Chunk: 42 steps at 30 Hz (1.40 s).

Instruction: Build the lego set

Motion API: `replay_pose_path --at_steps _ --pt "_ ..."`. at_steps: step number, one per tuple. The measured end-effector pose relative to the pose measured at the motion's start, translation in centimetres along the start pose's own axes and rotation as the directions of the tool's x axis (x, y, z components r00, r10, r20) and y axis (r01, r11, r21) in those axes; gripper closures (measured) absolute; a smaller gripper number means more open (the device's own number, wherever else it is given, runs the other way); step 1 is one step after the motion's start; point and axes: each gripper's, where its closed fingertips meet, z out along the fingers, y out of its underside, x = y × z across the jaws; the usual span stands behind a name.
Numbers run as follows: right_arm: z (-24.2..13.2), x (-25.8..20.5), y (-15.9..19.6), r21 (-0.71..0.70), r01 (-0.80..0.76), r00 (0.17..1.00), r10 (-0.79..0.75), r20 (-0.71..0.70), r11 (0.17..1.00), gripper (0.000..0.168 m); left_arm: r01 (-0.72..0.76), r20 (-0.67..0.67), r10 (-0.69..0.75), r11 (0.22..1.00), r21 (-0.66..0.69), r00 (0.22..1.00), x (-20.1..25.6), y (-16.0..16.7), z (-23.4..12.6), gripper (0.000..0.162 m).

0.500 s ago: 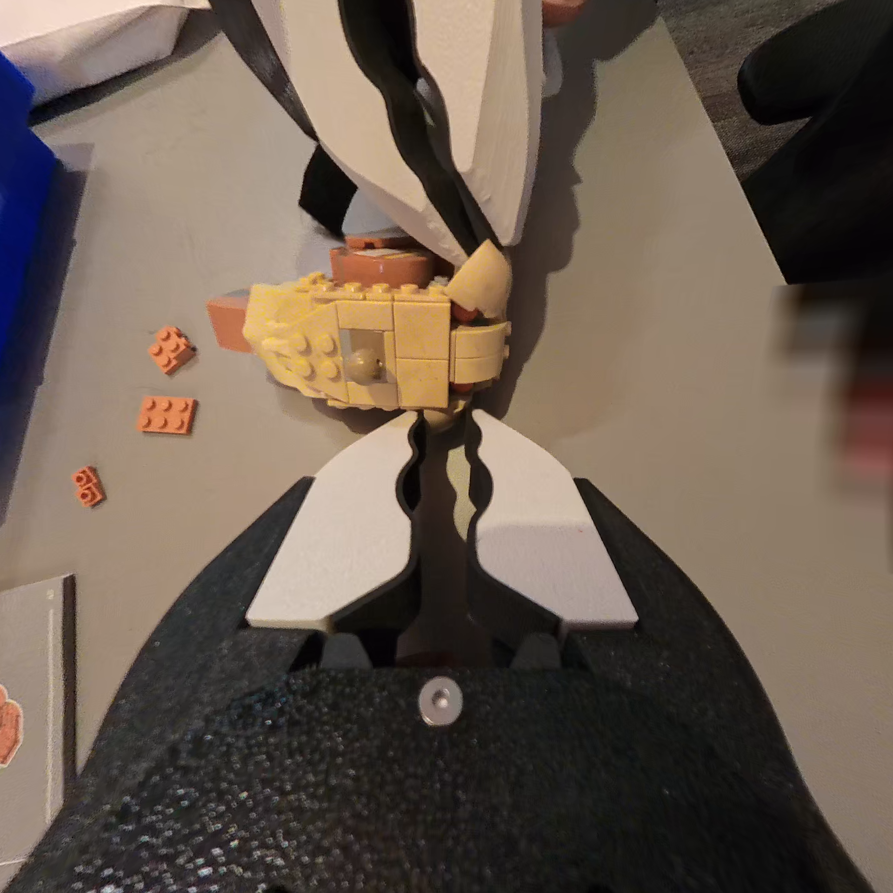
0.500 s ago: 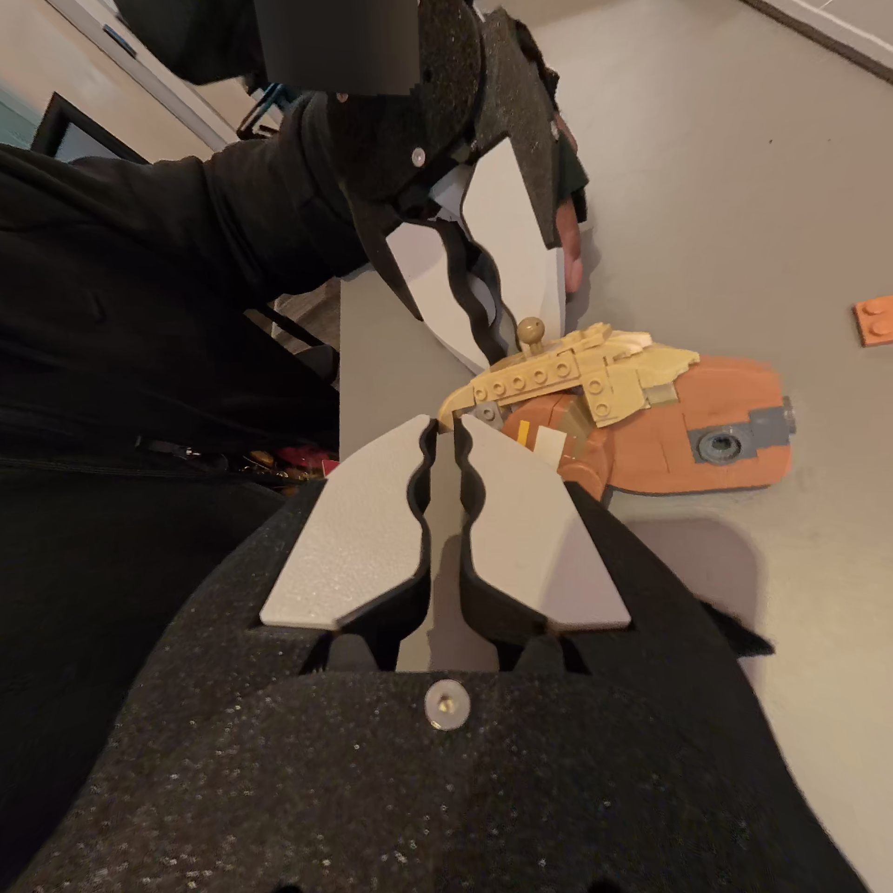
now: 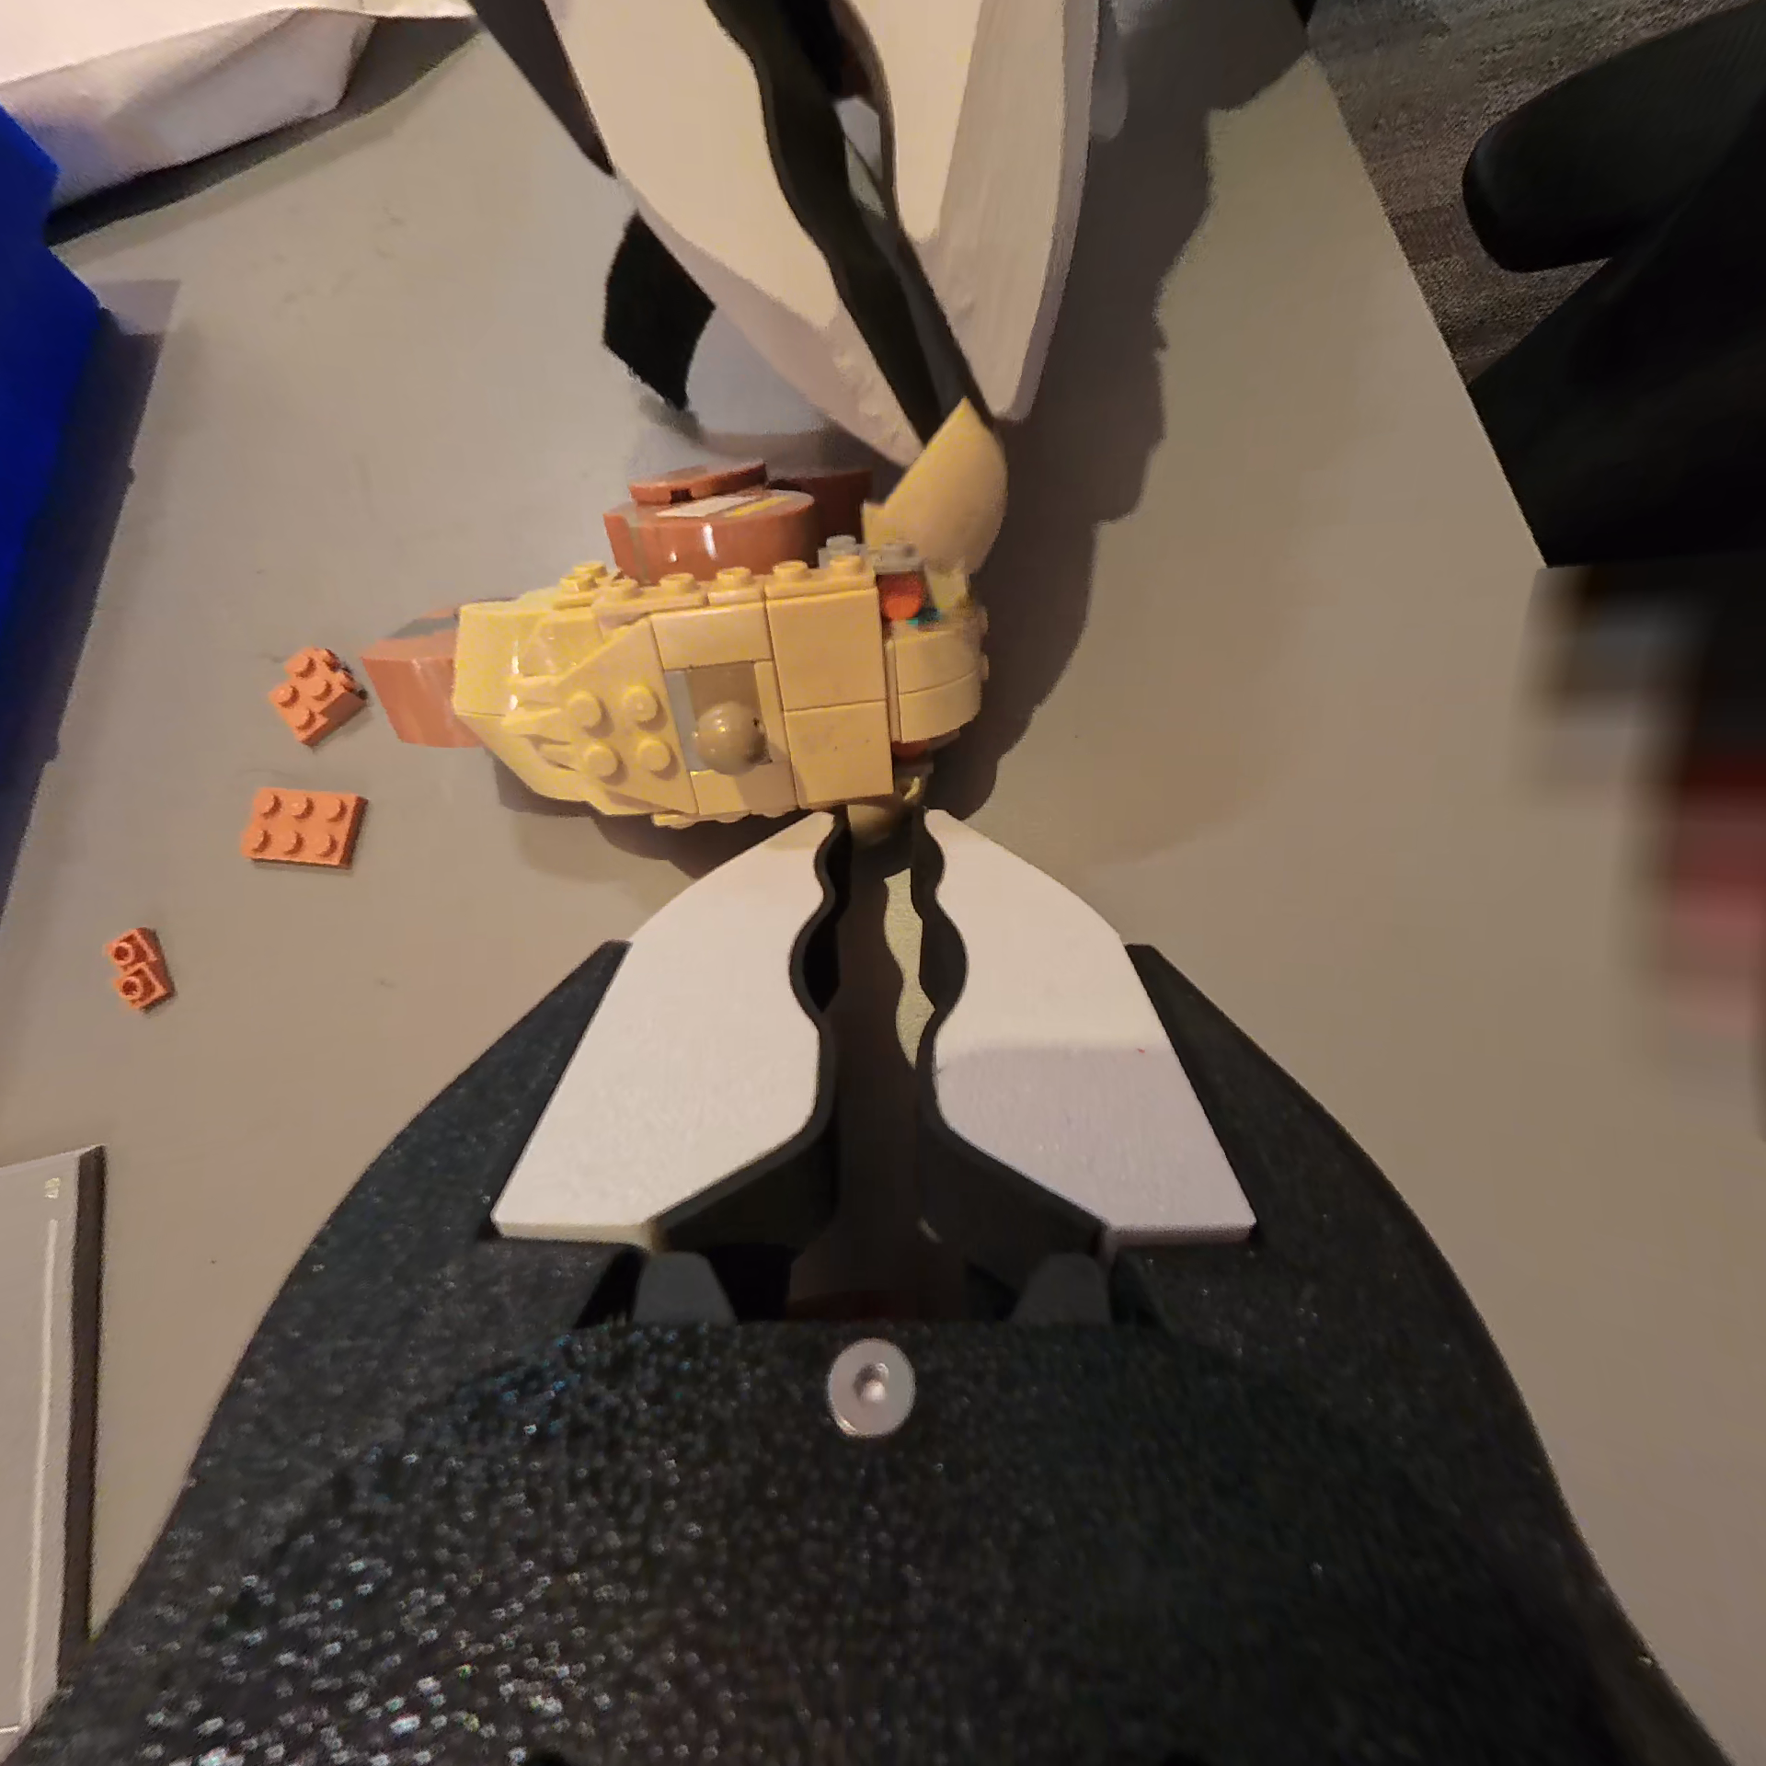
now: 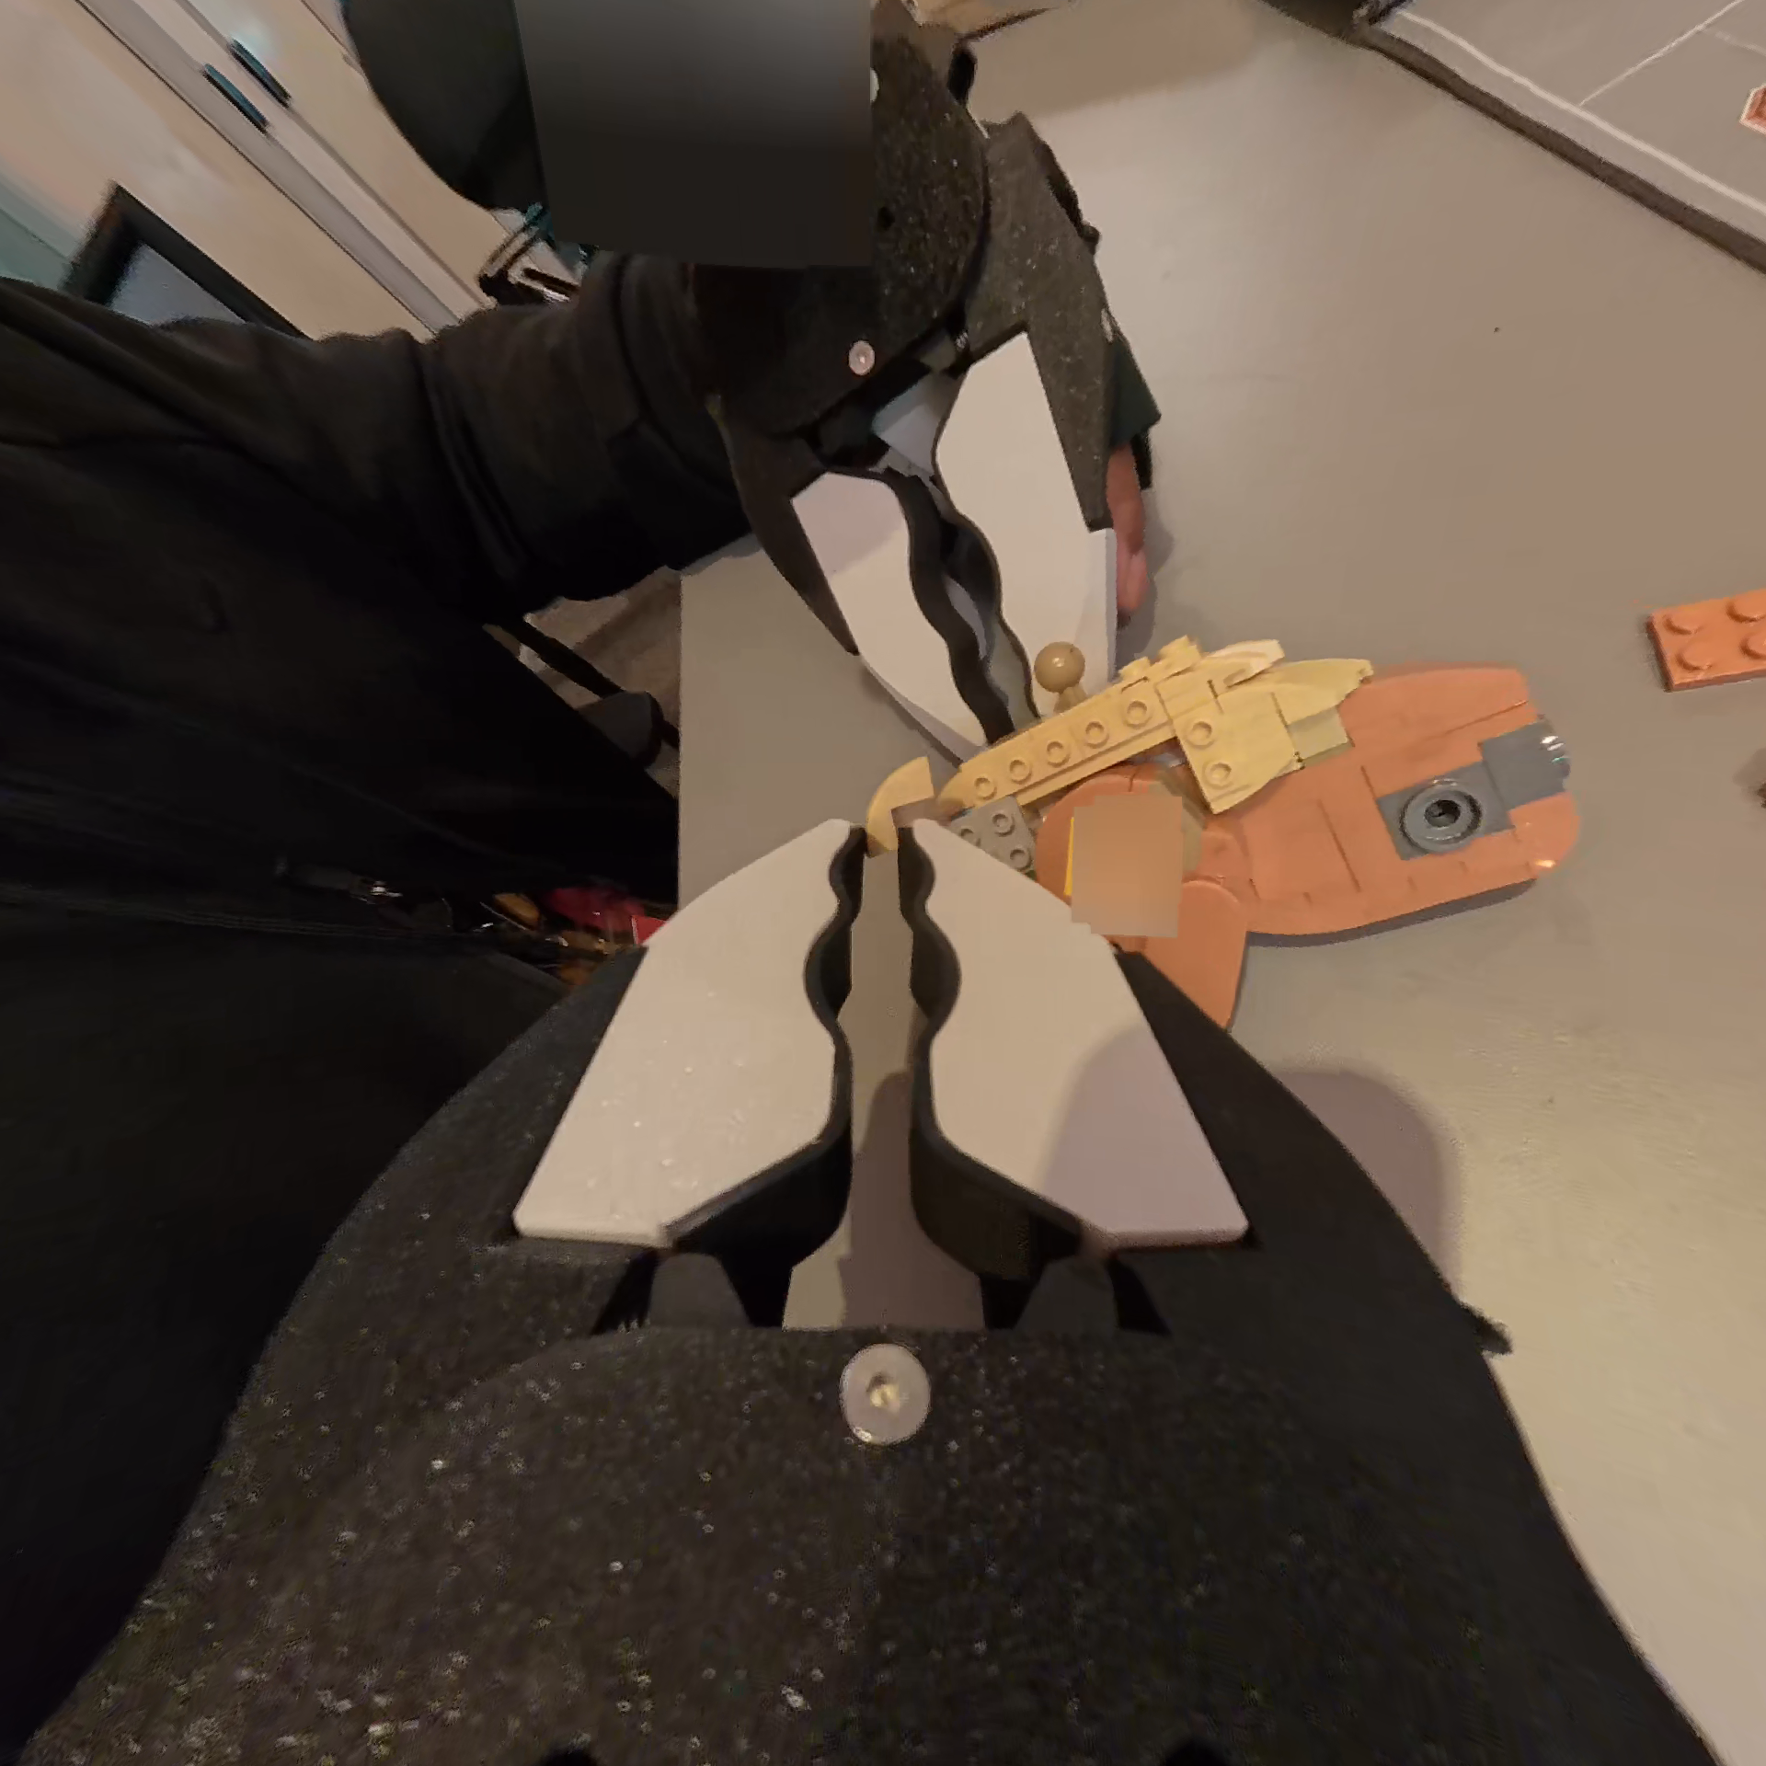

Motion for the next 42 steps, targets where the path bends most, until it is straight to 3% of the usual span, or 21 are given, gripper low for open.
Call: replay_pose_path --at_steps 7,17,32,42 --pt "-1.3 0.1 0.2 0.013 -0.038 0.995 0.036 0.091 0.999 0.162 -0.001 -0.005 0.001 1.000 0.005 1.000 0.1 0.0 0.0 0.151" --pt "0.0 0.0 0.6 -0.079 -0.005 0.990 0.016 0.142 0.997 0.162 -0.006 -0.010 0.006 1.000 0.009 1.000 0.2 -0.1 -0.1 0.151" --pt "0.2 0.8 0.6 -0.147 0.036 0.999 -0.035 0.005 0.989 0.162 -0.017 -0.016 0.017 1.000 0.014 1.000 0.4 -0.1 -0.2 0.152" --pt "0.5 0.0 0.7 -0.175 0.144 0.985 -0.159 -0.072 0.974 0.162 -0.020 -0.006 0.020 1.000 0.017 1.000 0.4 -0.1 -0.2 0.153"
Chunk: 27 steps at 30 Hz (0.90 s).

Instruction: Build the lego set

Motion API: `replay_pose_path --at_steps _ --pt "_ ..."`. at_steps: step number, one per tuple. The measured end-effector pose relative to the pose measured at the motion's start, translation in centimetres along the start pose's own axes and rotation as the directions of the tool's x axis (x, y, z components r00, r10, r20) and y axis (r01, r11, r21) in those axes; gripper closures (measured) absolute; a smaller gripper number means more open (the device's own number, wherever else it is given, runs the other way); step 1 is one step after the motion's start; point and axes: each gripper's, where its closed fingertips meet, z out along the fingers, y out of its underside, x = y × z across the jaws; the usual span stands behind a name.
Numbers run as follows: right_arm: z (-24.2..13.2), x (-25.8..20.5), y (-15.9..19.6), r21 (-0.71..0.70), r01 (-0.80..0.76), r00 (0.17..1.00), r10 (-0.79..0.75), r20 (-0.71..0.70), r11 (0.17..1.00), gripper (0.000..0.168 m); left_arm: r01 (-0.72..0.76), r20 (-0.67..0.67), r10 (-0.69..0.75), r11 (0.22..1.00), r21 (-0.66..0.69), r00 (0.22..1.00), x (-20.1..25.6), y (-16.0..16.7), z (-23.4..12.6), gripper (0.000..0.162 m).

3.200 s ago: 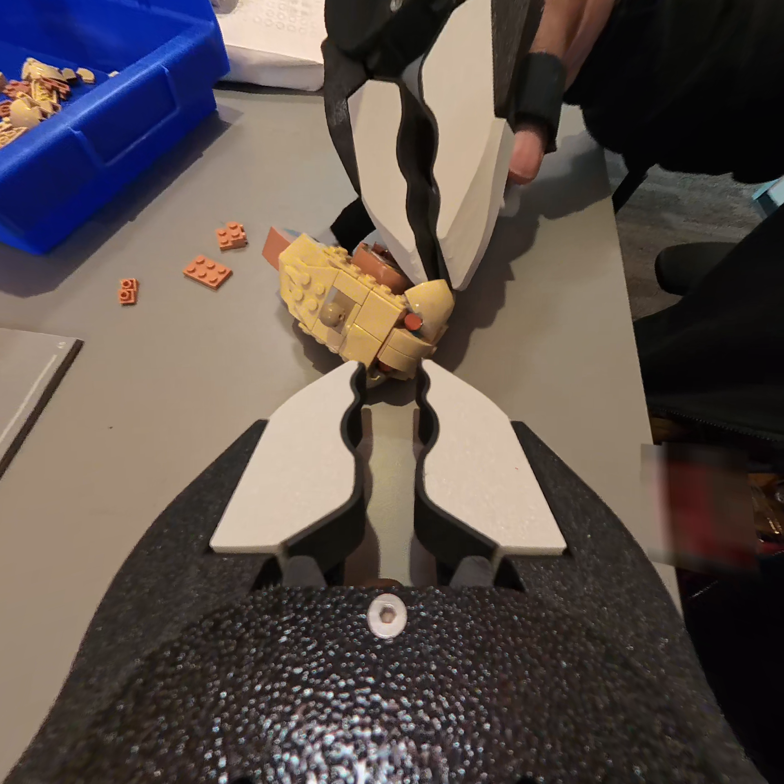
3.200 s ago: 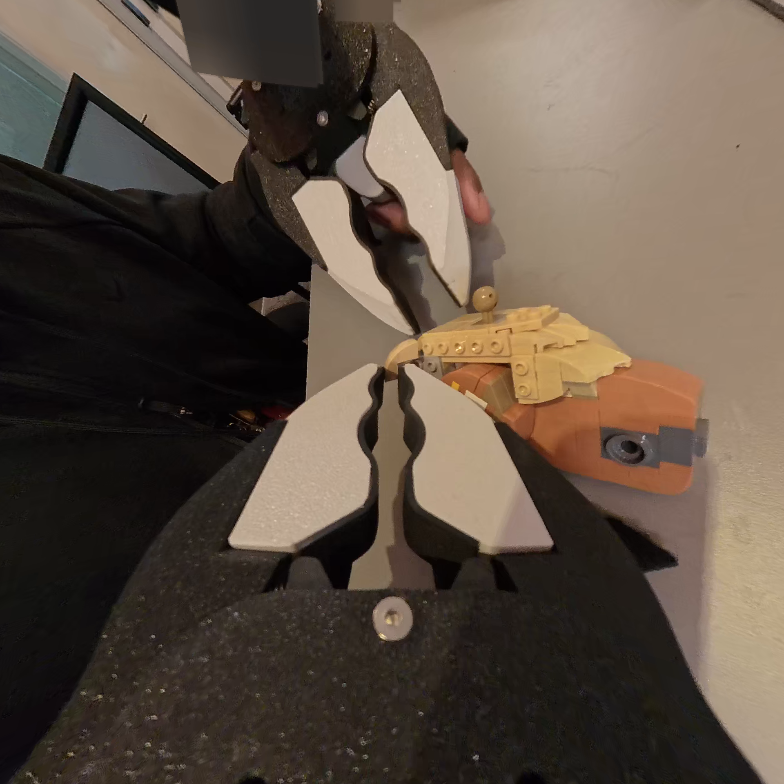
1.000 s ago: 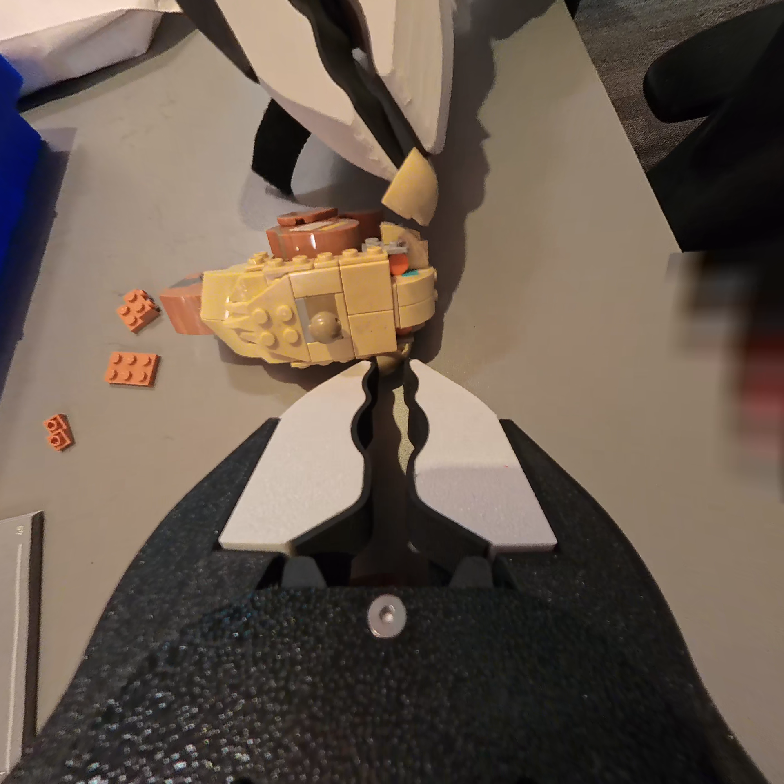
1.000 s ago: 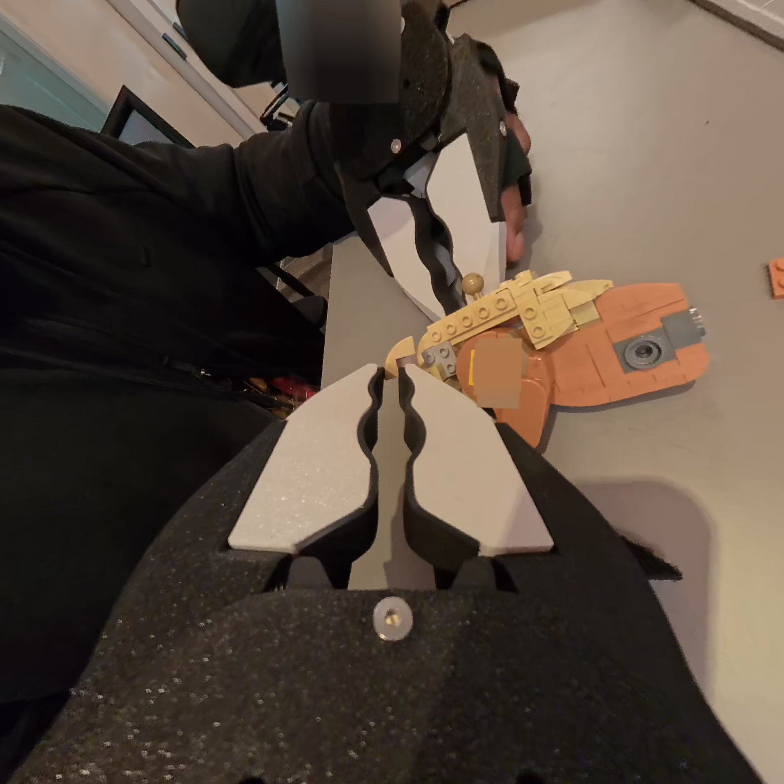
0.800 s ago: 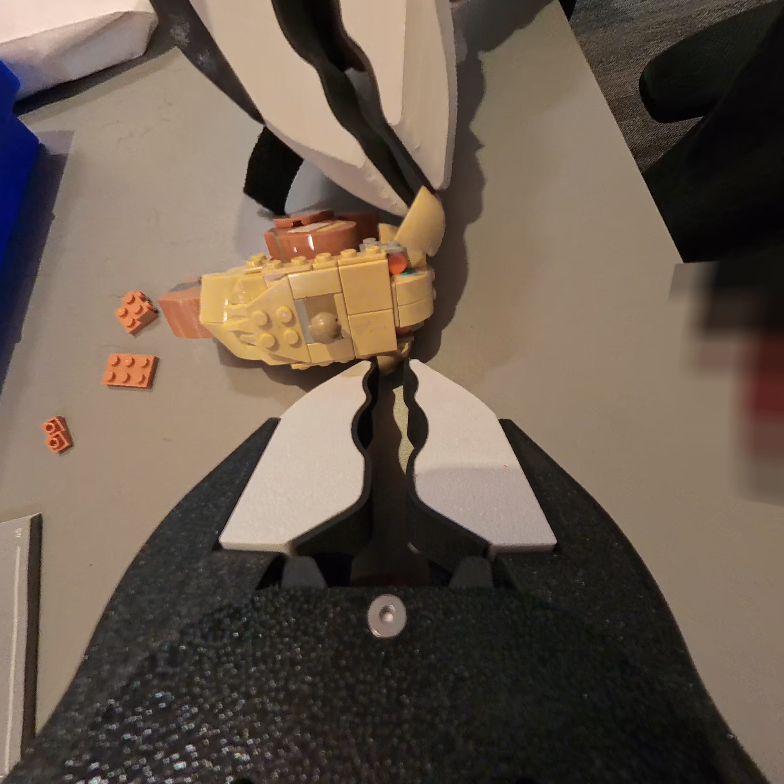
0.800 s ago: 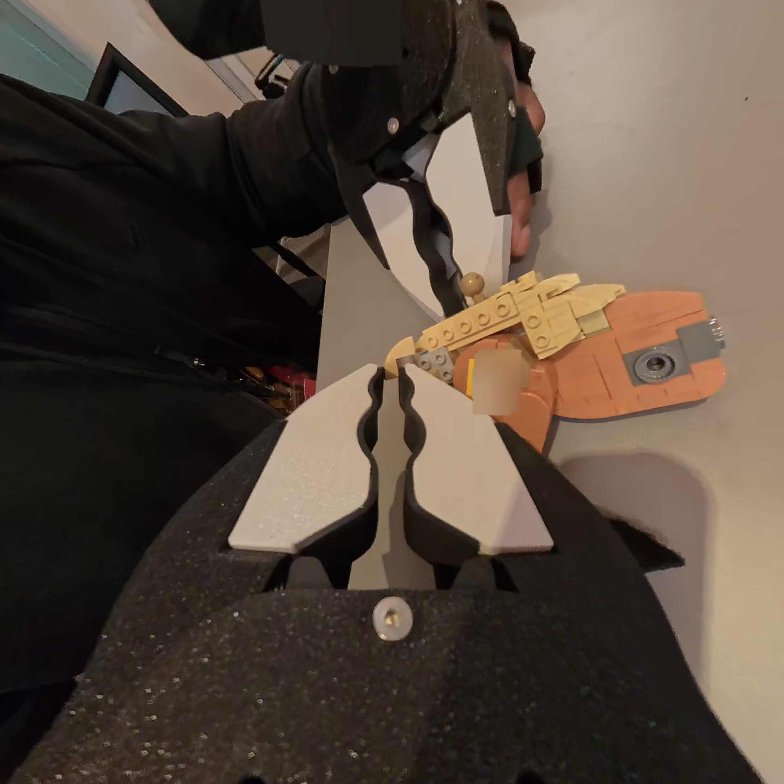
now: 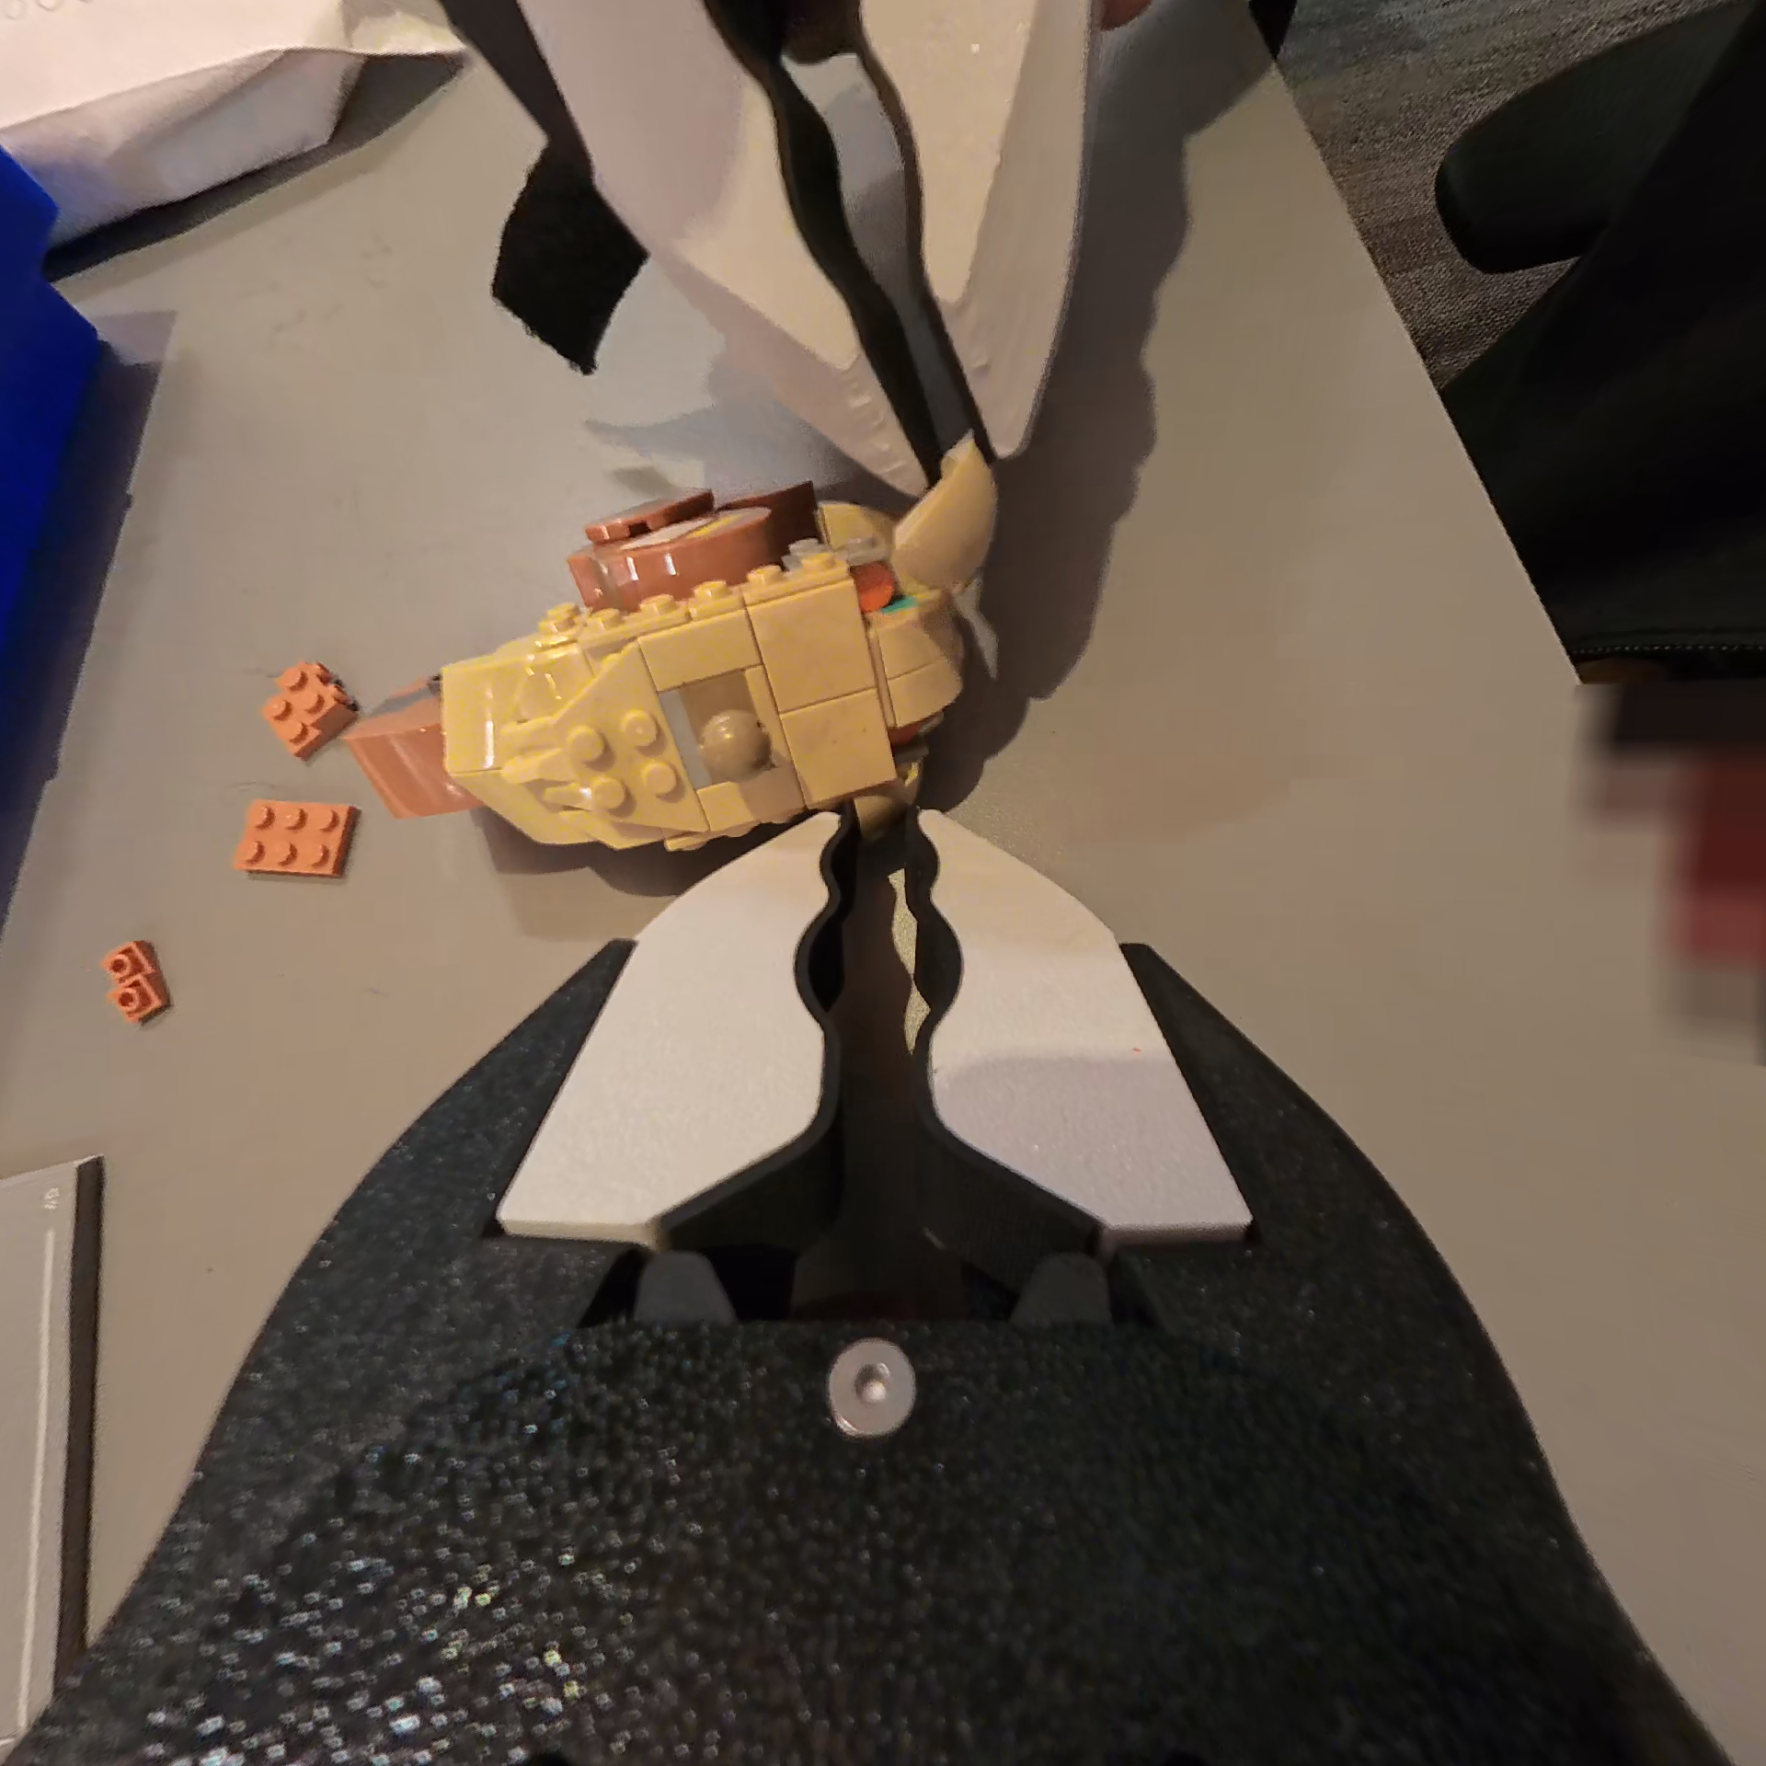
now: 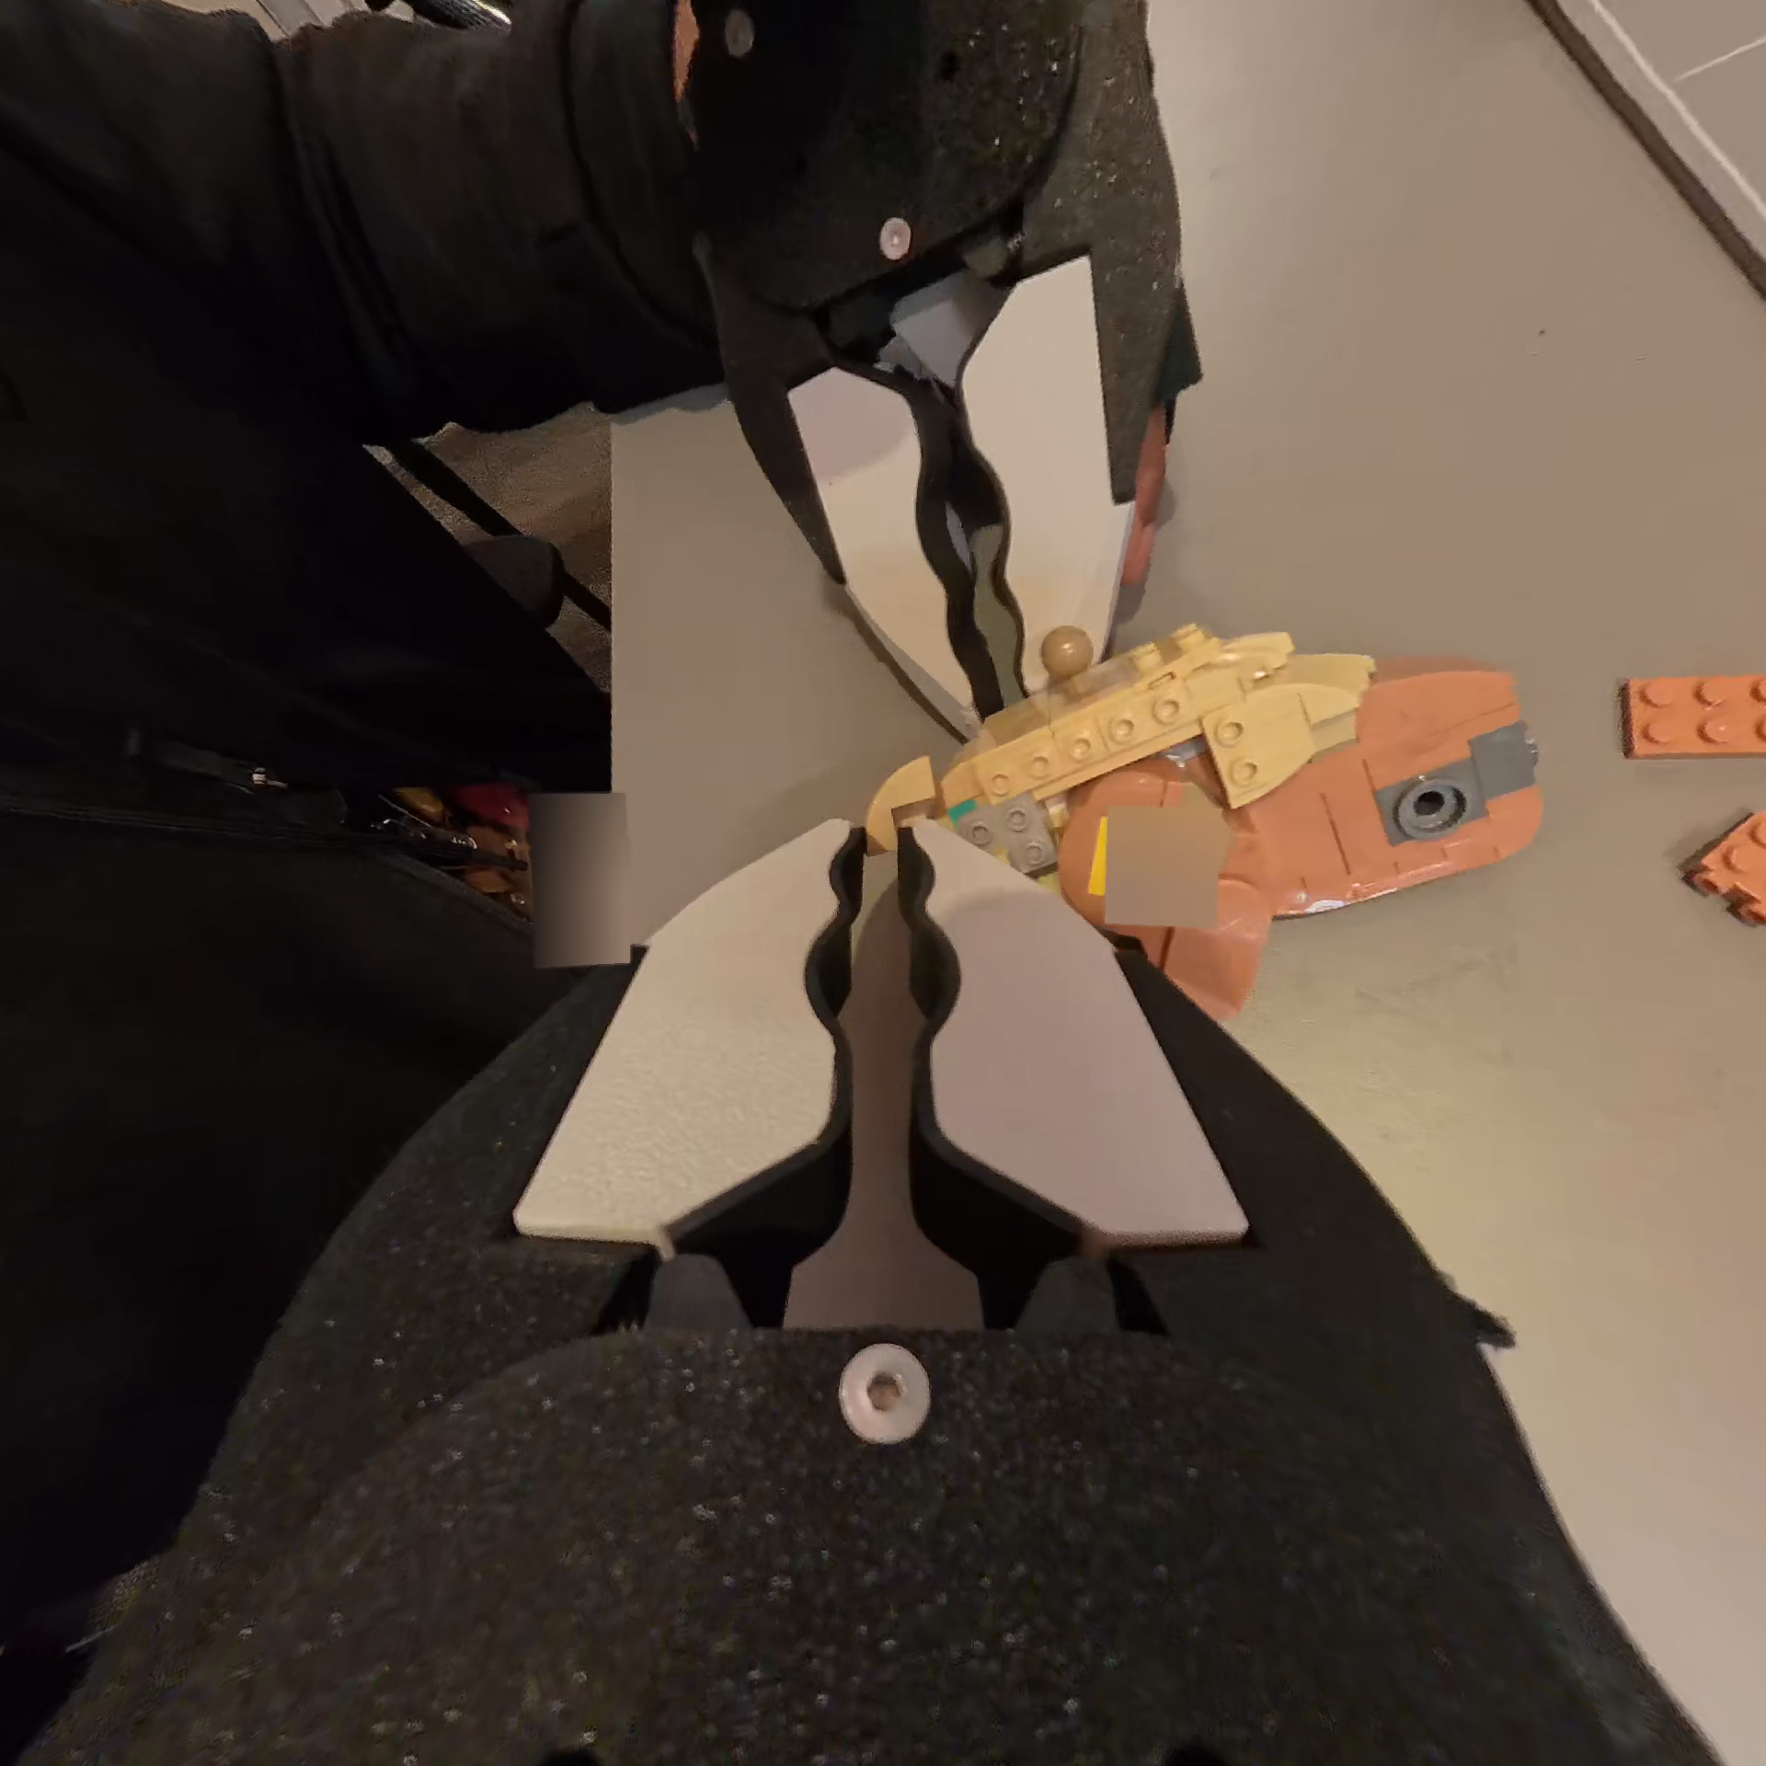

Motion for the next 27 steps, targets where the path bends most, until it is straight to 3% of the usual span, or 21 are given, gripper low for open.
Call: replay_pose_path --at_steps 4,9,18,27 --pt "-0.2 -0.3 0.1 0.037 0.007 1.000 -0.008 0.015 0.999 0.162 0.006 0.009 -0.006 1.000 0.012 1.000 0.0 0.0 -0.3 0.153" --pt "-1.0 -0.5 -0.4 0.163 -0.081 0.989 0.059 0.139 0.983 0.162 0.039 0.008 -0.040 0.995 0.095 0.999 0.2 -0.7 -1.5 0.148" --pt "-1.8 -2.0 -1.7 0.291 -0.161 0.928 0.044 0.370 0.943 0.162 0.098 -0.122 -0.061 0.940 0.328 0.991 2.7 -5.9 -2.0 0.143" --pt "-1.1 -1.9 -1.3 0.261 -0.150 0.931 0.048 0.361 0.954 0.162 0.221 -0.136 -0.182 0.900 0.376 0.974 2.3 -6.9 -1.7 0.151"
